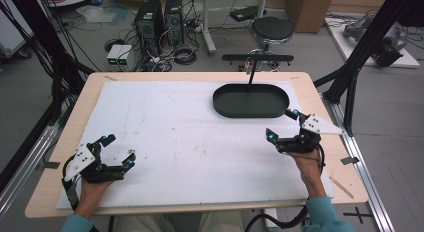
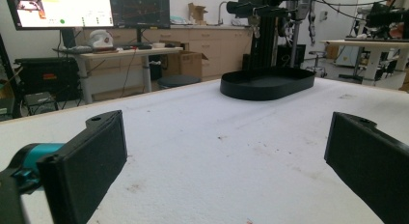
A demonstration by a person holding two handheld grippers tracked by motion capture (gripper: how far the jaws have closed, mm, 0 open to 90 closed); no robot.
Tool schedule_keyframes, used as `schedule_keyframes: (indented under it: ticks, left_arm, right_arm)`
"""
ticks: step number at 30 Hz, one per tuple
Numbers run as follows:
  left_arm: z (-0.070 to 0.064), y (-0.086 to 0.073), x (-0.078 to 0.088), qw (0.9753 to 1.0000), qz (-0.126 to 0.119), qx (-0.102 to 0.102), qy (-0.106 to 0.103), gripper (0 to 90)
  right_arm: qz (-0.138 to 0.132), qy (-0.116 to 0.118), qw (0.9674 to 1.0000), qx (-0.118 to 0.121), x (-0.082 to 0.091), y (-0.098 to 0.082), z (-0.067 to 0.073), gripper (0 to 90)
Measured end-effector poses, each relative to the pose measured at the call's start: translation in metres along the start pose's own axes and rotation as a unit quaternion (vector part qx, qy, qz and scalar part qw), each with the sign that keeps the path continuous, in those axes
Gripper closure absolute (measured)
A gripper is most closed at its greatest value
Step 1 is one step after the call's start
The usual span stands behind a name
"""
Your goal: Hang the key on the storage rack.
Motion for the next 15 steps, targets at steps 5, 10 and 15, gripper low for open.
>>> schedule_keyframes:
  ticks: [5, 10, 15]
  left_arm:
    - [0.000, 0.000, 0.001, 1.0000, 0.001, -0.001, 0.000, 1.7]
    - [-0.001, 0.000, 0.002, 1.0000, -0.001, -0.001, 0.003, 1.7]
    - [-0.001, 0.000, 0.003, 1.0000, -0.005, 0.002, 0.005, 1.7]
  right_arm:
    - [-0.020, -0.013, 0.9997, -0.008, 0.003, -0.031, 0.003, 0.6]
    - [-0.017, -0.019, 0.9996, -0.014, 0.004, -0.053, 0.004, 0.6]
    - [-0.027, -0.020, 0.9990, -0.030, 0.005, -0.066, 0.002, 0.6]
Point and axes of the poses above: each handheld gripper's, and its own axes: x roughly backward along the jaws, y roughly out of its top, z roughly to its left, the point moved 3 cm from there along -x, roughly forward along the jaws, and after that the axes turned 9 degrees about z, right-handed, at the moved point
